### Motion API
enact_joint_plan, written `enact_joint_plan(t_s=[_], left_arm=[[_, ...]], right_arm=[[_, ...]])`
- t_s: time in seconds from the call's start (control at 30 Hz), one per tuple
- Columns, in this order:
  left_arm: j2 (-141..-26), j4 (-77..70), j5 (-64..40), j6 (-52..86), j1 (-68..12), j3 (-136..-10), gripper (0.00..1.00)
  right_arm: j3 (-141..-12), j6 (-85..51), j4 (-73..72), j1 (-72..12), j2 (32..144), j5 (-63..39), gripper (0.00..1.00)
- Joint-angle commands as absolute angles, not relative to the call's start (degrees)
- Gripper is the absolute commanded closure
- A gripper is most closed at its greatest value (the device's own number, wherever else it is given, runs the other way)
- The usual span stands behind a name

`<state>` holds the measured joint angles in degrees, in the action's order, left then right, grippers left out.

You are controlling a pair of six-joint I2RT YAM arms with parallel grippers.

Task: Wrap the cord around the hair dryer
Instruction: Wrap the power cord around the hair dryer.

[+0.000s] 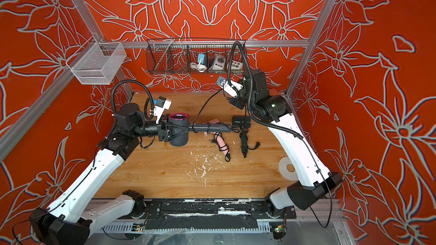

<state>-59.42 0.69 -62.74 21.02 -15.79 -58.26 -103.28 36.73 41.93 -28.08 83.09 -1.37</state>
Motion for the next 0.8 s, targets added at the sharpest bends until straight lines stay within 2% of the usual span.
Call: enact_joint_plan(t_s=[0.0,0.3,0.77], left_arm=[[-58.3,-12.6,-67.5,28.5,-15.7,-58.9,1.0],[-62.7,-30.7,-66.7,42.8,-15.7,-60.9,1.0],[-70.8,-38.9,-59.2,48.8,-14.0,-67.6,1.0]], right_arm=[[-100.4,30.6,38.9,-24.4,83.1,-9.9,1.0],[-88.1,16.2,27.8,-18.6,80.5,-26.5,1.0],[-68.5,-1.7,10.4,-18.2,72.8,-34.0,1.0]])
